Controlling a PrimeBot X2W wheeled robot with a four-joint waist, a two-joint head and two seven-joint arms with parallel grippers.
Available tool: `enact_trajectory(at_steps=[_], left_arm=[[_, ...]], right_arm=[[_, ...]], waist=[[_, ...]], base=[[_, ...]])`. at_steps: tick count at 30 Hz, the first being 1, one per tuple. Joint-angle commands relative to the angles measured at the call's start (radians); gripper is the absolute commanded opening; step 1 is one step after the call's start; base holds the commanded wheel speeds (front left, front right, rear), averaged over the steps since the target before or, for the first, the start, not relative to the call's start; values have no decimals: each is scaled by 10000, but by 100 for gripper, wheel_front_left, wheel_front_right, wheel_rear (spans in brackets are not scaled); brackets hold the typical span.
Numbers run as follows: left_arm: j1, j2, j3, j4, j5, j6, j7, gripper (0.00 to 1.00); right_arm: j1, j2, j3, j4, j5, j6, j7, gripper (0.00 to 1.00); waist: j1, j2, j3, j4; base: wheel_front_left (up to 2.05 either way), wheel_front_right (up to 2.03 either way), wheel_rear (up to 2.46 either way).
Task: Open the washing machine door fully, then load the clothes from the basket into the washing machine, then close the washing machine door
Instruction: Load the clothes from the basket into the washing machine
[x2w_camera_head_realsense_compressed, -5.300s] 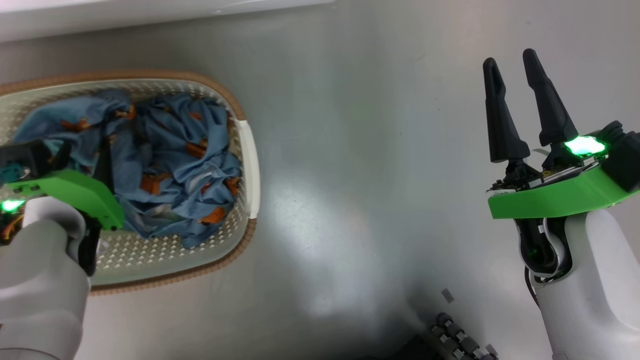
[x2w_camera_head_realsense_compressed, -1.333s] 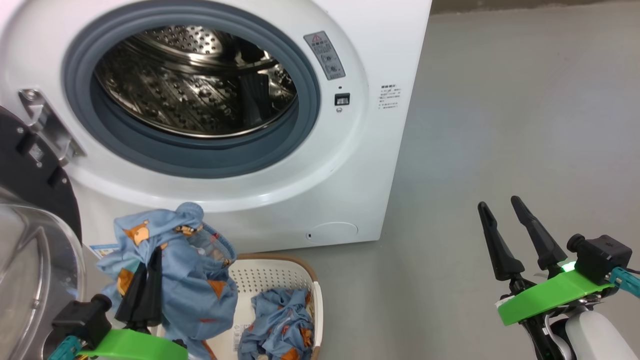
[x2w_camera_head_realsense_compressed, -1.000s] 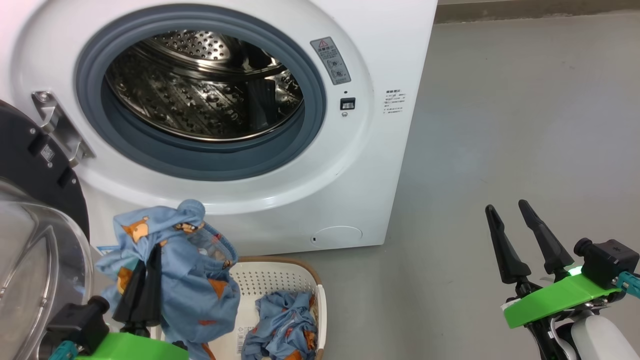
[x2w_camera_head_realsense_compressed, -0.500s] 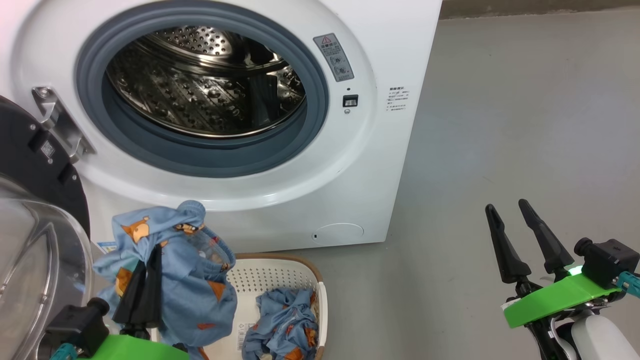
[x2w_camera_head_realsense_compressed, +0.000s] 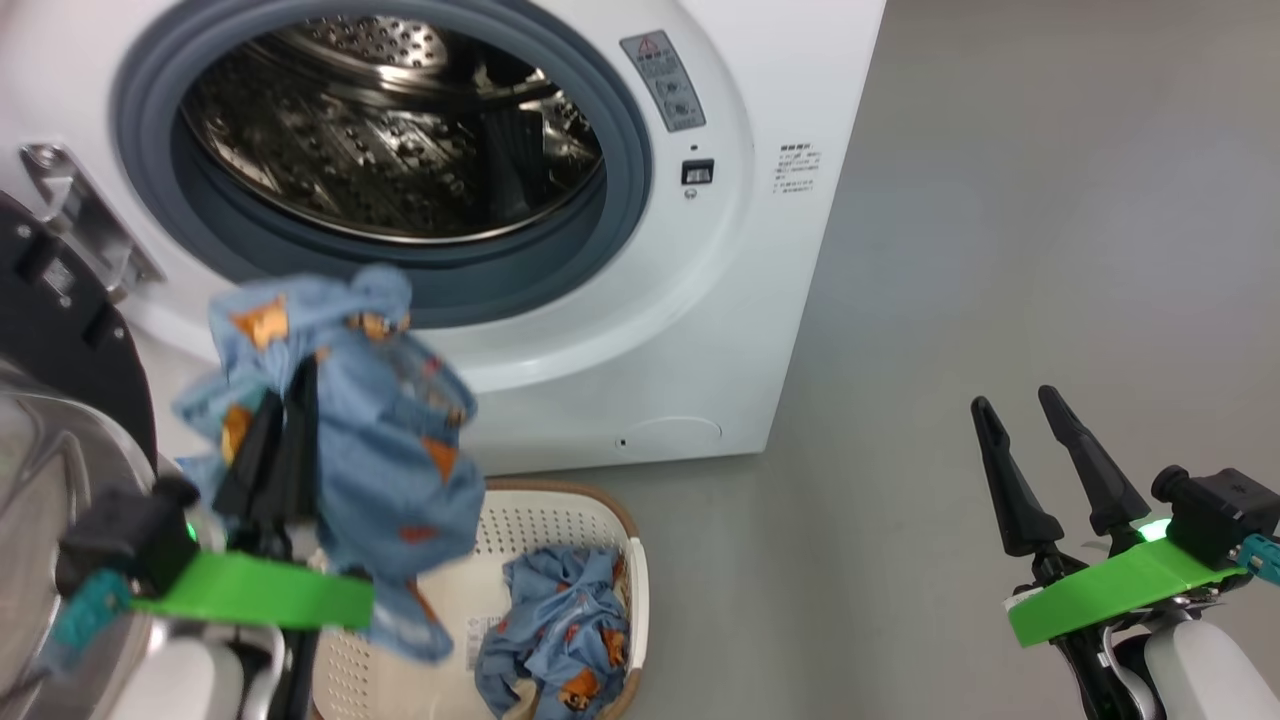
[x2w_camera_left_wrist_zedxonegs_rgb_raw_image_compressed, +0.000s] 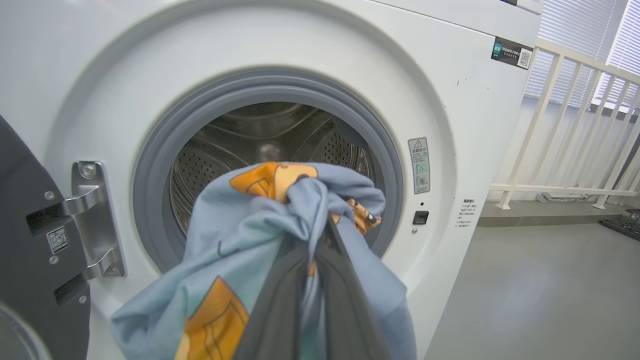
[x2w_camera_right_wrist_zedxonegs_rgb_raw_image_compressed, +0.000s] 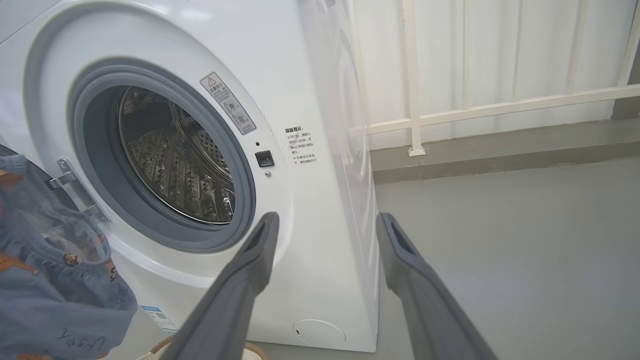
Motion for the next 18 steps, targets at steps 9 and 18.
enact_trajectory(at_steps=[9,18], left_arm=[[-2828,389,416,722,168,-420,-41,0],[-5290,407,227,2761,324,-896,-336,0]], right_arm=[[-695,-117,265,-470,-22,16,-48,100],[-1178,5,259,-731,-72,16,-48,100]], waist=[[0,-1,1281,-236],[0,-1,2683,-504]], base=[[0,0,0],[0,0,0]])
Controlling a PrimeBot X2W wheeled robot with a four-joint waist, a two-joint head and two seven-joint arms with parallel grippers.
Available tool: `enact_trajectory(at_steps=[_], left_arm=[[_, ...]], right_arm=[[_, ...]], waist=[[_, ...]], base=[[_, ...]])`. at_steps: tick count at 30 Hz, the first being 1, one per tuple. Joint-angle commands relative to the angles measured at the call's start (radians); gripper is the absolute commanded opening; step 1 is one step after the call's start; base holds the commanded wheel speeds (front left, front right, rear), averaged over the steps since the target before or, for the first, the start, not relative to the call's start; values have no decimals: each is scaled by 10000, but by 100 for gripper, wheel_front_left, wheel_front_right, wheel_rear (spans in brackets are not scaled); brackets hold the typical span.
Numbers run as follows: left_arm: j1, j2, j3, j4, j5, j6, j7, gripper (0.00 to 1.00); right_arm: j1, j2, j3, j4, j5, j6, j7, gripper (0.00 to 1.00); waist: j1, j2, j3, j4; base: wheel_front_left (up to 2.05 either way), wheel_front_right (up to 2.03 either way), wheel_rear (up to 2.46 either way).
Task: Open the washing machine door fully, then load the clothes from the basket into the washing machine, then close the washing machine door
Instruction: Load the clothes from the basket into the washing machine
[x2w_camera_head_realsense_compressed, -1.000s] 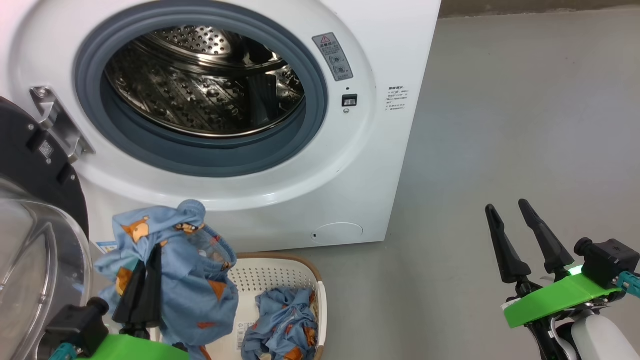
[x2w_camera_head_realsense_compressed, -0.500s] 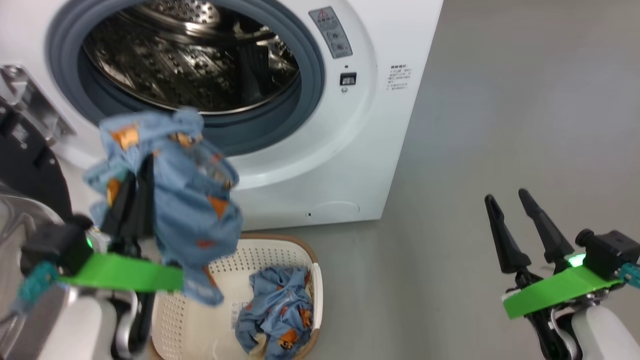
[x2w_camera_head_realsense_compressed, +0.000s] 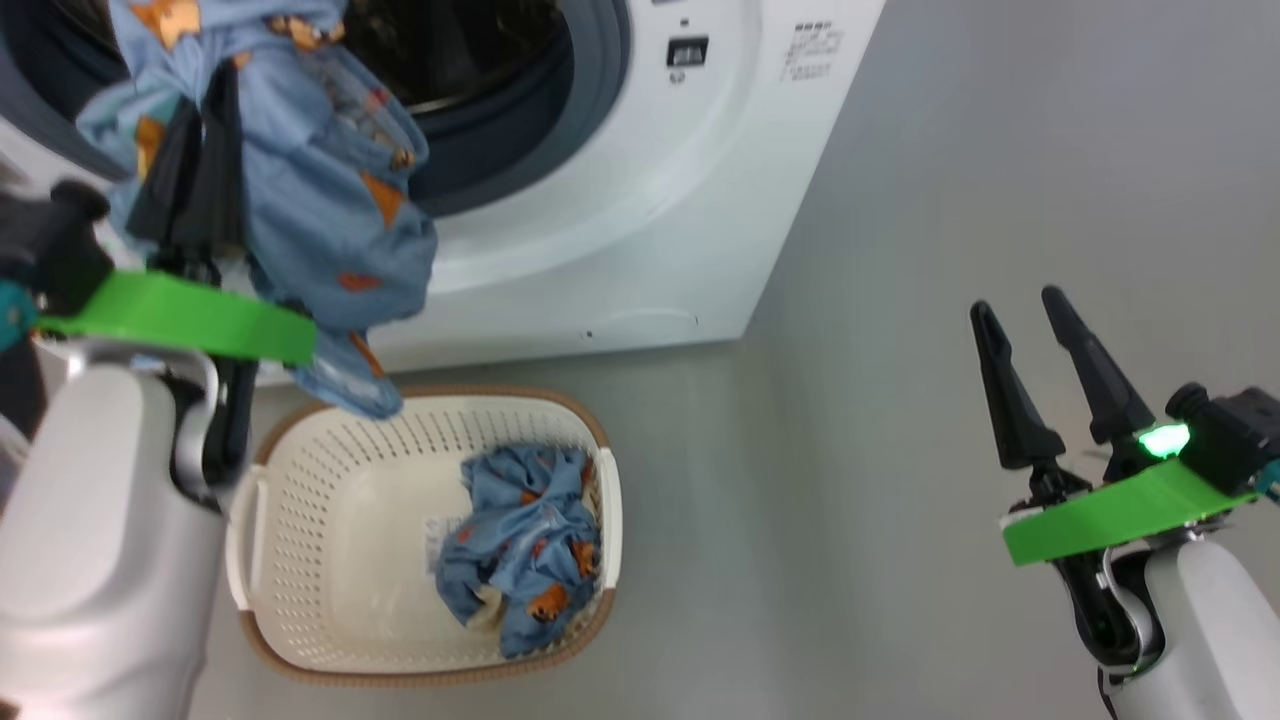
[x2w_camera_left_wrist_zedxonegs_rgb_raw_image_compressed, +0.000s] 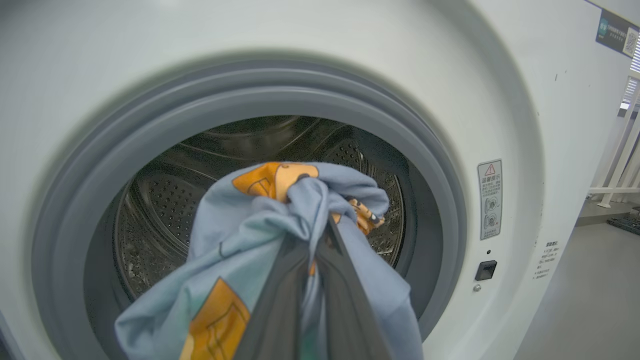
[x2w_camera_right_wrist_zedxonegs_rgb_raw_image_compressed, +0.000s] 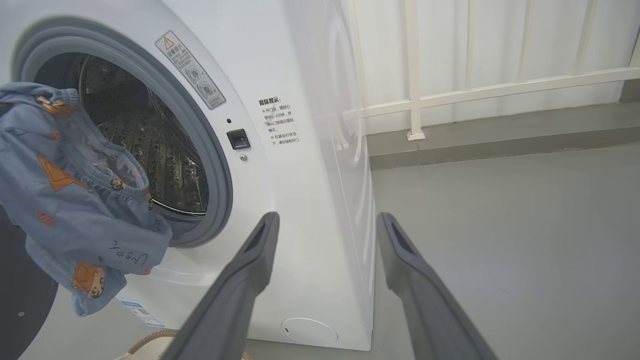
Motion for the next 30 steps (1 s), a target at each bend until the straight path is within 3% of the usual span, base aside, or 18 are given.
enact_trajectory(at_steps=[1,15,30], left_arm=[[-604,392,235,89,126,-131,-80,0],[-3875,420,27,3998,457,-438,-368,0],[-6385,649,-615,6568,1117,-536,-395,0]], right_arm=[[-155,-23,218,-270,-62,16,-48,100],[-745,443,218,-509,-142,16,-48,100],[-1091,917,459,-572,-120,16,-48,100]], waist=[[0,0,783,-219],[0,0,2385,-856],[0,0,3267,-1550]], base=[[0,0,0],[0,0,0],[0,0,0]])
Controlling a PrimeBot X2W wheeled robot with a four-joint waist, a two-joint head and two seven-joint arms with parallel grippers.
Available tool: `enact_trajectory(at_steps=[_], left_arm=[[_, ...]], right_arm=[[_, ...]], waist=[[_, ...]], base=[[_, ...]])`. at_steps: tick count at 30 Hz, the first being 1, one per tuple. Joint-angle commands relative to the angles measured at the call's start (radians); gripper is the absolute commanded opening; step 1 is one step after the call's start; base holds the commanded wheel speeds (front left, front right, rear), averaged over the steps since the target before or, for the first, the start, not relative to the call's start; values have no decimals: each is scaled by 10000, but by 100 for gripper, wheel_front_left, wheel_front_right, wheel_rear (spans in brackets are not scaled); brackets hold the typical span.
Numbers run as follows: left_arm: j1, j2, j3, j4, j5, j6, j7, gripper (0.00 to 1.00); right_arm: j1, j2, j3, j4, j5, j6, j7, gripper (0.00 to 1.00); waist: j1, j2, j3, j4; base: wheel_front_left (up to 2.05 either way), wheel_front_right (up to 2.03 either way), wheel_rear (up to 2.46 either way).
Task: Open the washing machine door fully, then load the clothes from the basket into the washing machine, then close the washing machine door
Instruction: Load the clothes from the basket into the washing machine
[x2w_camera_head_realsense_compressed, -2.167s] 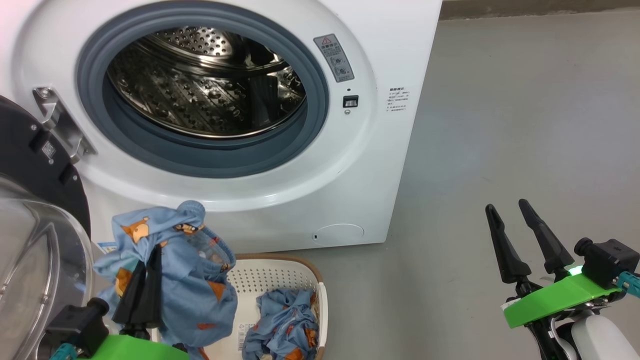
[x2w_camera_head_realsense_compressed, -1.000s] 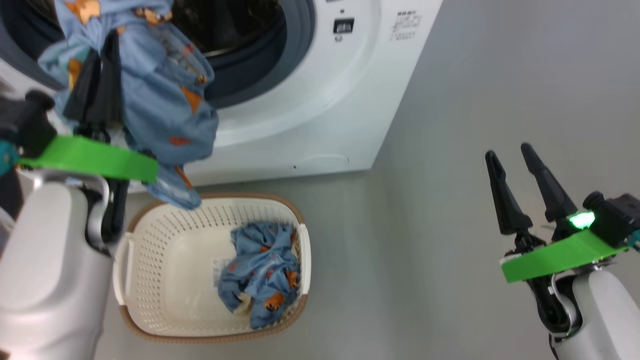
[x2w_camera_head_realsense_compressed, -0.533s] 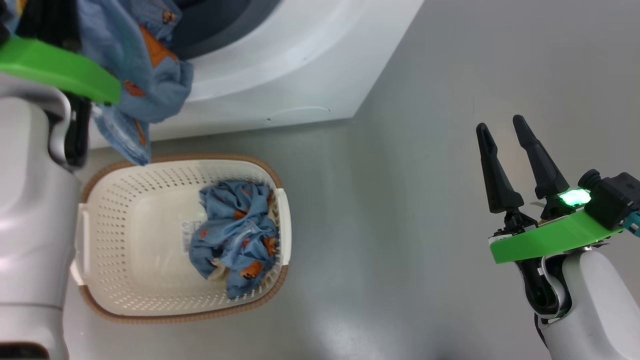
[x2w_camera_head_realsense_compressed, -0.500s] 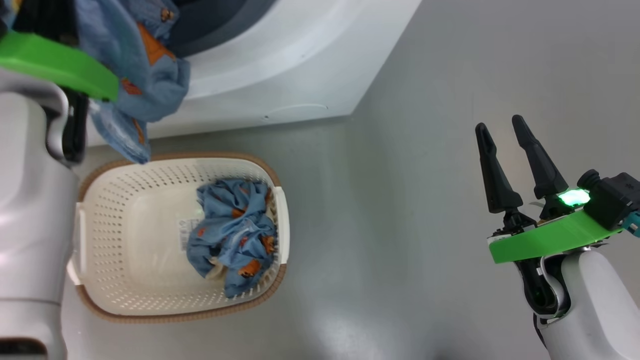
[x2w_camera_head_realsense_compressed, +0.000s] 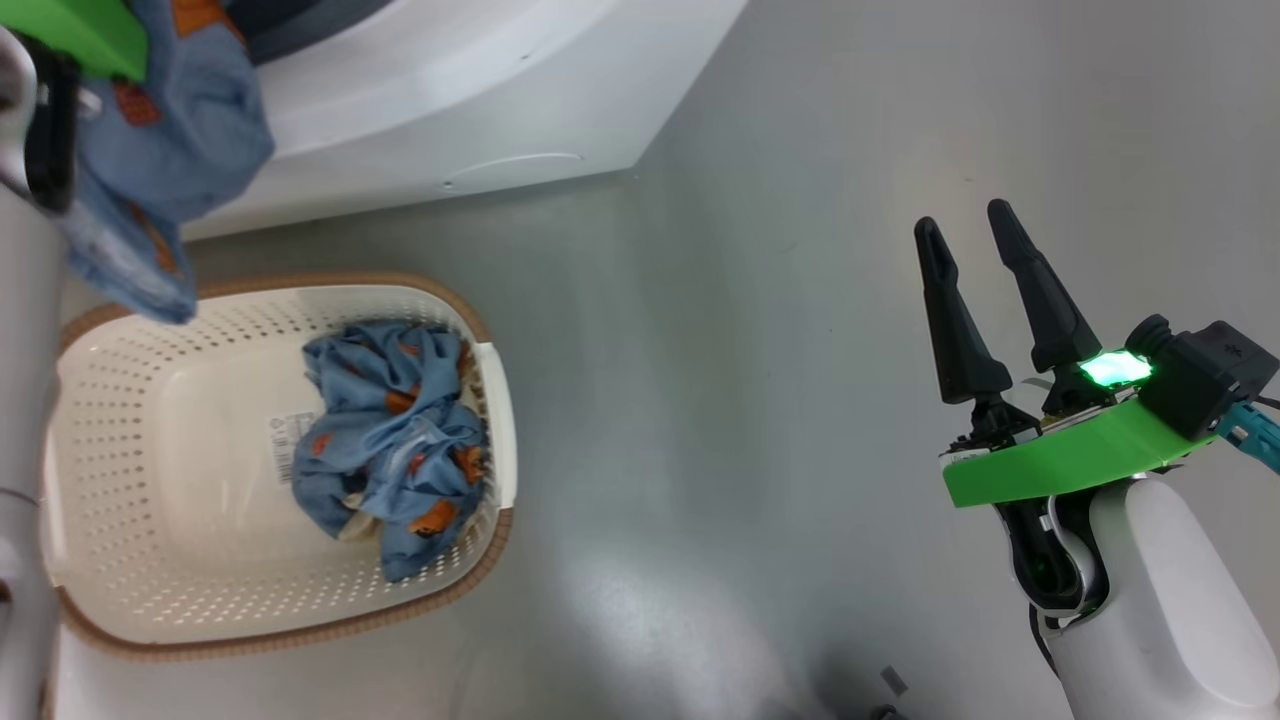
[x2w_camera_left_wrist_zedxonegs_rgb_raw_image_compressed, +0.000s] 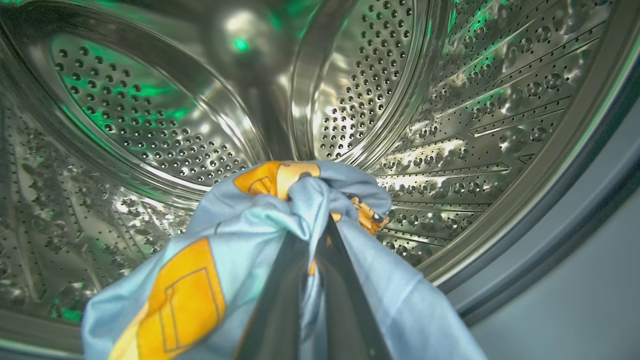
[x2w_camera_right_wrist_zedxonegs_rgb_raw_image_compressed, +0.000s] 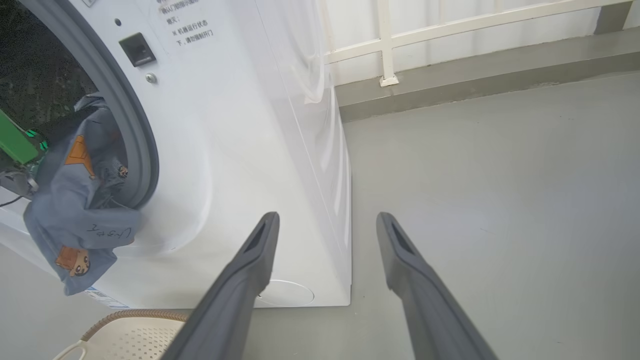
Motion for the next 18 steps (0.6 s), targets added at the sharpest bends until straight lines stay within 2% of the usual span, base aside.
enact_trajectory(at_steps=[1,6,10,12,14,15,18], left_arm=[[-320,376,87,-171,136,-30,-75,0],[-975,463,141,-164,380,187,-76,0],[-1090,672,516,-1260,609,568,-77,0],[-900,655,636,-1675,710,608,-77,0],[-637,535,776,-1375,575,572,-77,1],[-587,499,821,-1174,520,544,-77,100],[-503,372,645,-338,493,340,-66,100]], right_arm=[[60,5,212,-216,-45,16,-48,100],[-27,184,253,-217,-17,16,-48,100],[-62,267,271,-227,-13,16,-48,100],[-61,287,242,-225,-24,16,-48,100],[-44,294,241,-198,-39,16,-48,100],[-44,302,269,-183,-40,16,-48,100],[-45,302,351,-140,-32,16,-48,100]], waist=[[0,0,153,-187],[0,0,241,-406],[0,0,310,-485],[0,0,305,-475],[0,0,244,-442],[0,0,212,-430],[0,0,95,-362]], base=[[0,0,0],[0,0,0],[0,0,0],[0,0,0],[0,0,0],[0,0,0],[0,0,0]])
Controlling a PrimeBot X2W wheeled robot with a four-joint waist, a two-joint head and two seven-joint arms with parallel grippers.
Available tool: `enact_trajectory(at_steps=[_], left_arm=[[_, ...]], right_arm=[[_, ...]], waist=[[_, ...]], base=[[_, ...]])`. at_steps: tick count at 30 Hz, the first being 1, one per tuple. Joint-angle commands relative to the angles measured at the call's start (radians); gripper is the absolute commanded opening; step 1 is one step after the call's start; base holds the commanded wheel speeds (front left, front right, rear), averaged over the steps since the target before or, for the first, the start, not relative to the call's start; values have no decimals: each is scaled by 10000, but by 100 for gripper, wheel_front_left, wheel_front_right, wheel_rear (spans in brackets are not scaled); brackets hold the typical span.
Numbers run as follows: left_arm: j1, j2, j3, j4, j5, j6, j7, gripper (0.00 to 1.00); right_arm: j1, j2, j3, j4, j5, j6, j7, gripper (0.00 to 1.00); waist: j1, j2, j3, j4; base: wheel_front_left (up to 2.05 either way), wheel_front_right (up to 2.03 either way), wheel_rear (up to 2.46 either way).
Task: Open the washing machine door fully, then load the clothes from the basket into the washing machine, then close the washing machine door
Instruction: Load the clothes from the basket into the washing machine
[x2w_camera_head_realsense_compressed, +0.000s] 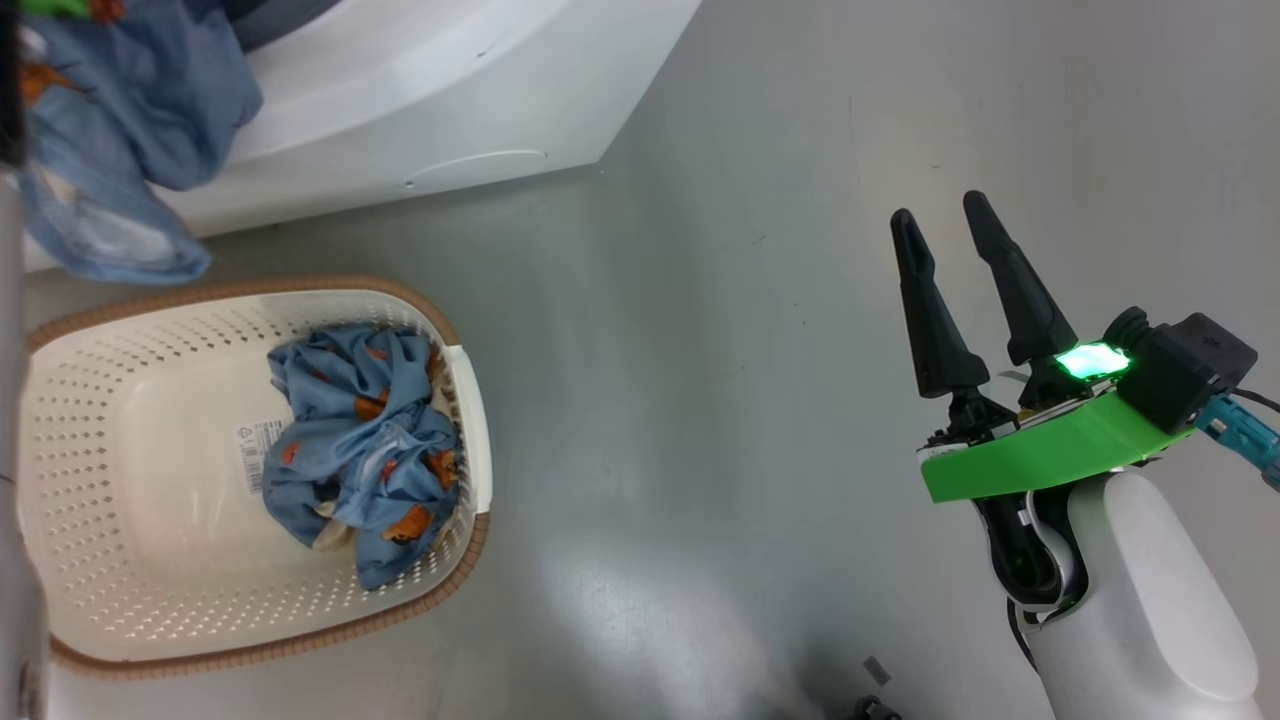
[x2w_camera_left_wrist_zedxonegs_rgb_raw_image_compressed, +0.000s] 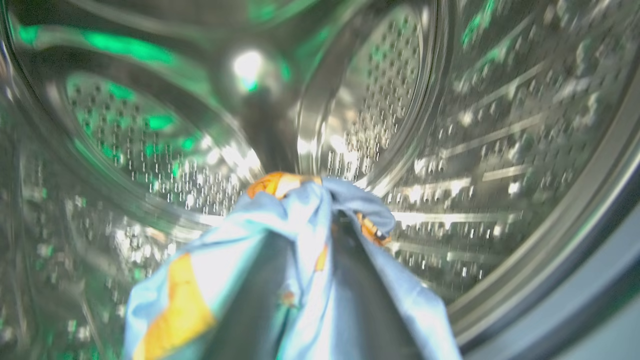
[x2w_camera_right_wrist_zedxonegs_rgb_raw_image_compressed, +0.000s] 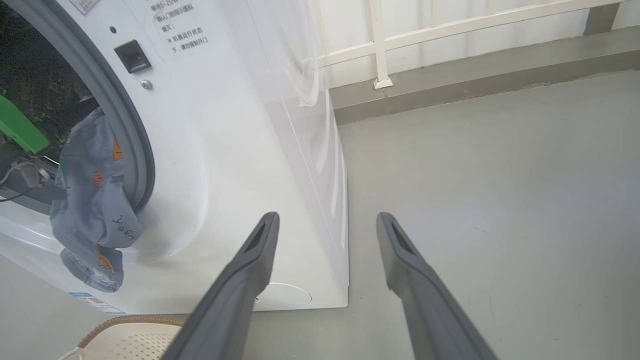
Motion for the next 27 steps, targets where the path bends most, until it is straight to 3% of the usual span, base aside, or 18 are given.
enact_trajectory(at_steps=[1,11,27], left_arm=[[-35,284,-61,124,25,-157,-42,100],[-26,84,-45,682,-200,-360,-50,100],[1968,-217,381,-1287,-23,-292,-52,100]], right_arm=[[136,6,223,-162,-33,16,-48,100],[116,-93,238,-59,-12,16,-48,100],[258,-332,23,-41,-28,16,-48,100]], waist=[[0,-1,-87,95],[0,-1,-361,349],[0,-1,-986,843]], base=[[0,0,0],[0,0,0],[0,0,0]])
